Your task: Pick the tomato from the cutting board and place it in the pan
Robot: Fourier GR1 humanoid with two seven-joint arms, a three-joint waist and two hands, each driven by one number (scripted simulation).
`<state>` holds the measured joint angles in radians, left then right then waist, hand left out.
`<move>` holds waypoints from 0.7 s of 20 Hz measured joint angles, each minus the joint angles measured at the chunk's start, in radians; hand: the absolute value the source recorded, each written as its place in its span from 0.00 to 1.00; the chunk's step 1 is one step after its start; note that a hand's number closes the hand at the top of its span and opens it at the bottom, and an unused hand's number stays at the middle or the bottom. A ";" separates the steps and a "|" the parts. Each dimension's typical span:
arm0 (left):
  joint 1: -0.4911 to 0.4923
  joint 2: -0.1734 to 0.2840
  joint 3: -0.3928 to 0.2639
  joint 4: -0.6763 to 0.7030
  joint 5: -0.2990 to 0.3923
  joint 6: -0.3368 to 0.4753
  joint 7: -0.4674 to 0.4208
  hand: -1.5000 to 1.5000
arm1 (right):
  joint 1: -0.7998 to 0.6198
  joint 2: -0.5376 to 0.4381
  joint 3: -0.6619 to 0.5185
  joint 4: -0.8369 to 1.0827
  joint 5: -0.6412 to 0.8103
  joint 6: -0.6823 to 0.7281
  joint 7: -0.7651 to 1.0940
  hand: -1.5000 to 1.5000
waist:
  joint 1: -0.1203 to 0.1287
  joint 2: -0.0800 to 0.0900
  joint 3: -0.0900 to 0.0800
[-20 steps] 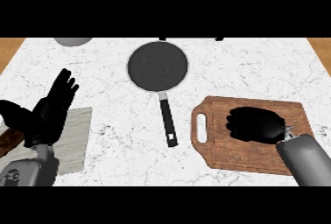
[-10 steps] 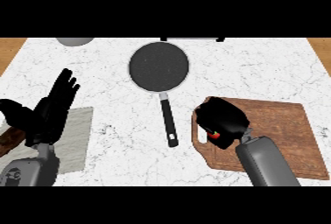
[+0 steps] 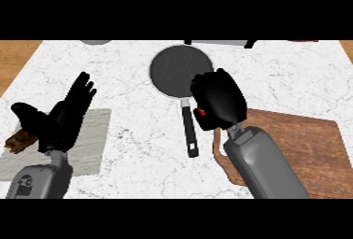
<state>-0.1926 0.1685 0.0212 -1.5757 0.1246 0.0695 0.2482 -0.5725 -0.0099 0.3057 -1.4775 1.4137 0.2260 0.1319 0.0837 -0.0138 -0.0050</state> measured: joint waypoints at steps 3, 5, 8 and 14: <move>-0.016 -0.006 -0.015 0.004 -0.004 -0.005 0.003 0.50 | -0.091 0.005 0.043 0.000 -0.032 0.017 0.199 1.00 | 0.027 0.005 0.000; -0.025 -0.008 -0.026 0.006 -0.008 -0.010 0.005 0.50 | -0.161 0.007 0.062 0.008 -0.063 0.025 0.326 1.00 | 0.043 0.009 0.000; -0.049 -0.012 -0.033 0.017 -0.013 -0.010 0.006 0.50 | -0.267 0.009 0.086 0.044 -0.119 0.013 0.511 1.00 | 0.056 0.018 0.000; -0.070 -0.015 -0.028 0.037 -0.013 -0.011 -0.002 0.50 | -0.486 0.009 0.116 0.212 -0.241 -0.082 0.788 1.00 | 0.054 0.028 0.001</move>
<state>-0.2627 0.1539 -0.0068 -1.5391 0.1112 0.0588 0.2466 -1.0590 -0.0005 0.4217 -1.2656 1.1728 0.1442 0.9199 0.1376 0.0147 -0.0042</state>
